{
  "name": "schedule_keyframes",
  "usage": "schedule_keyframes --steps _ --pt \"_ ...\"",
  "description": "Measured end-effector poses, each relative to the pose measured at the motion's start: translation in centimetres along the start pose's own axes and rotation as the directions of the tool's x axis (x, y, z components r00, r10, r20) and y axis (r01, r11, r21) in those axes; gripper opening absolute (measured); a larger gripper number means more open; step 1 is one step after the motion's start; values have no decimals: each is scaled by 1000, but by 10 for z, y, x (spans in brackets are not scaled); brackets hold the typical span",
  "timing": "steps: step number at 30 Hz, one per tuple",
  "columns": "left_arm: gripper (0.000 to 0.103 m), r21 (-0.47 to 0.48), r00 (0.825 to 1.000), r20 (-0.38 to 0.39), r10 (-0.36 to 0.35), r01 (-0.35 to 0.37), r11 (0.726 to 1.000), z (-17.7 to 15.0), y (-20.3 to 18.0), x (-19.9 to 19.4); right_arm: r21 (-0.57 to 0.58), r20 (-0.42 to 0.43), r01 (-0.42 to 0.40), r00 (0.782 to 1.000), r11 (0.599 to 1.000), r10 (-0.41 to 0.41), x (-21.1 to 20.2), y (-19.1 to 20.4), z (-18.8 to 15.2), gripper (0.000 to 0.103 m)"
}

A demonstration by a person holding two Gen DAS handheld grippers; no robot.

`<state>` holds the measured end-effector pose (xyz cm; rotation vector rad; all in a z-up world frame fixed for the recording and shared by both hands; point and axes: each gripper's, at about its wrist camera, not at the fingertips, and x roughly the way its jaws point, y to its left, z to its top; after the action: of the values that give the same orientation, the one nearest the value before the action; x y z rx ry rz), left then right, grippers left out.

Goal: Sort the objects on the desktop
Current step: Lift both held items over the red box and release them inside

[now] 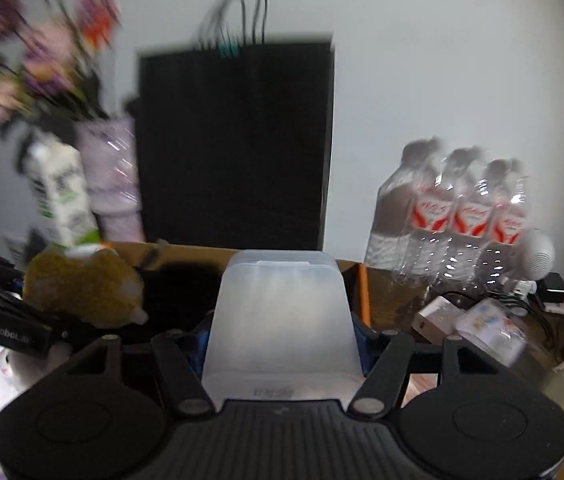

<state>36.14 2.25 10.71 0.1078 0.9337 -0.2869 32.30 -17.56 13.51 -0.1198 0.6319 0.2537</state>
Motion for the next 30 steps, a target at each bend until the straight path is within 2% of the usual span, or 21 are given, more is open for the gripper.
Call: schedule_keyframes --steps 2,6,9,11,12,14,18,20,21,23,28,30 --pt "60 46 1000 -17 22 -21 999 9 4 25 -37 -44 45 998 998 -47 36 9 8 64" --pt "64 42 997 -32 77 -76 996 22 14 55 -95 -113 105 987 990 -115 84 22 15 64" --pt "72 33 997 -39 62 -60 998 25 18 60 -135 -159 125 976 983 -146 109 28 15 64" --pt "73 31 999 -24 48 -47 998 25 19 51 -133 -177 153 969 979 -175 117 27 14 64" --pt "76 37 999 -8 45 -45 998 24 19 43 -126 -187 156 966 980 -178 118 26 15 65" --pt "82 34 999 9 51 -51 998 23 20 28 -120 -193 160 964 980 -181 114 26 18 67" --pt "83 12 997 -7 72 -72 997 23 23 -4 -117 -141 177 971 977 -193 82 28 33 70" --pt "88 -24 996 -6 89 -89 996 22 22 -22 -102 -125 154 978 983 -166 60 29 41 73" --pt "93 -50 995 -2 96 -96 994 19 21 -32 -93 -121 140 981 986 -151 48 30 44 76" --pt "95 -93 994 -11 105 -106 990 11 18 -44 -65 -116 107 987 992 -114 27 30 48 84" --pt "97 -143 982 -16 188 -188 972 -13 -2 -77 -55 -151 54 987 997 -61 -11 34 44 84" --pt "98 -156 984 -8 178 -177 972 -25 -10 -92 -54 -158 55 985 997 -63 -22 36 37 84"
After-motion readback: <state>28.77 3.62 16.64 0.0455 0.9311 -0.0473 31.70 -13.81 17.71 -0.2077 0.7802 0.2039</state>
